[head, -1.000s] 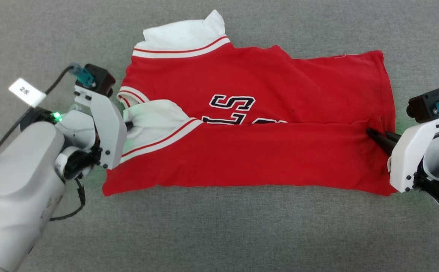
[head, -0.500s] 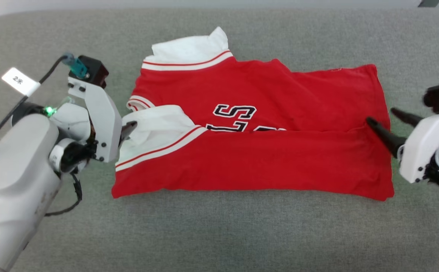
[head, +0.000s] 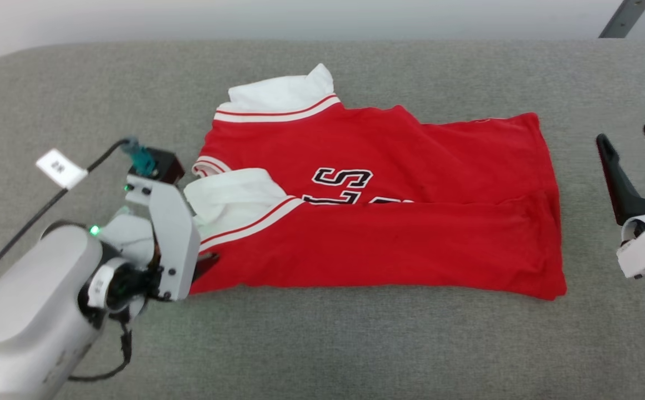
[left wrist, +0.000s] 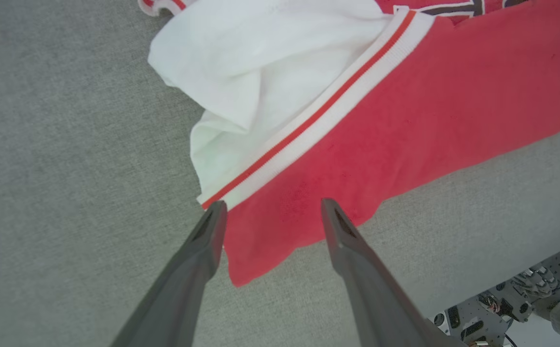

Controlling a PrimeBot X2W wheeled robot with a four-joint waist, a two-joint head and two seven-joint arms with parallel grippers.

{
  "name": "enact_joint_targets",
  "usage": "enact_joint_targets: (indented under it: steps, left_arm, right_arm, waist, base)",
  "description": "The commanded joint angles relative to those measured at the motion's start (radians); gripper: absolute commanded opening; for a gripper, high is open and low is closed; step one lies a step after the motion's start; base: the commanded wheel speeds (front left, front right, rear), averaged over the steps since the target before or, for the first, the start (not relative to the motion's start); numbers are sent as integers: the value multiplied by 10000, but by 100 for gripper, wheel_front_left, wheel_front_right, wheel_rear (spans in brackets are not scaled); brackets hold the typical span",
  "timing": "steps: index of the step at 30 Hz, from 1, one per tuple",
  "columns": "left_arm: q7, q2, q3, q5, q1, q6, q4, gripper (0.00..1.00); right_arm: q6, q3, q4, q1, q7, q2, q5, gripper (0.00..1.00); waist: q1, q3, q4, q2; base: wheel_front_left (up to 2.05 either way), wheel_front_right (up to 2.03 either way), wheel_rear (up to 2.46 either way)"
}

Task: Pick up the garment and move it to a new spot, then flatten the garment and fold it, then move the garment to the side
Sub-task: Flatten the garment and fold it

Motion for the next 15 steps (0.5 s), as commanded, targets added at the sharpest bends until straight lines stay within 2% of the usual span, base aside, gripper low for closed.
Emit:
enact_joint_targets:
  steps: [1,7,12,15]
  left_arm:
    - [109,126,10,-64,229,211,-142,100]
    - [306,561,141,-254,849,973,-499,100]
    - [31,624,296,-389,1221,1147,-165,100]
    - [-322,379,539,-678,1390,1136,296,100]
  right_arm:
    - [-16,-360,-284,278,-186,227,-291,100]
    - [-16,-1810,-1756,1436,-577,1377,-1513,100]
    - [-16,-2399,-2691,2097,-276,2104,-1992,100]
    - [-16,-2637,-3138,2419,-76,2422,-2110,100]
  waist:
    - [0,-82,-108,-1]
    - [0,-106,-380,-1]
    - [0,-51,-588,-1]
    - [0,-8,-672,-1]
  base:
    - [0,0,0]
    - [0,0,0]
    - [0,0,0]
    - [0,0,0]
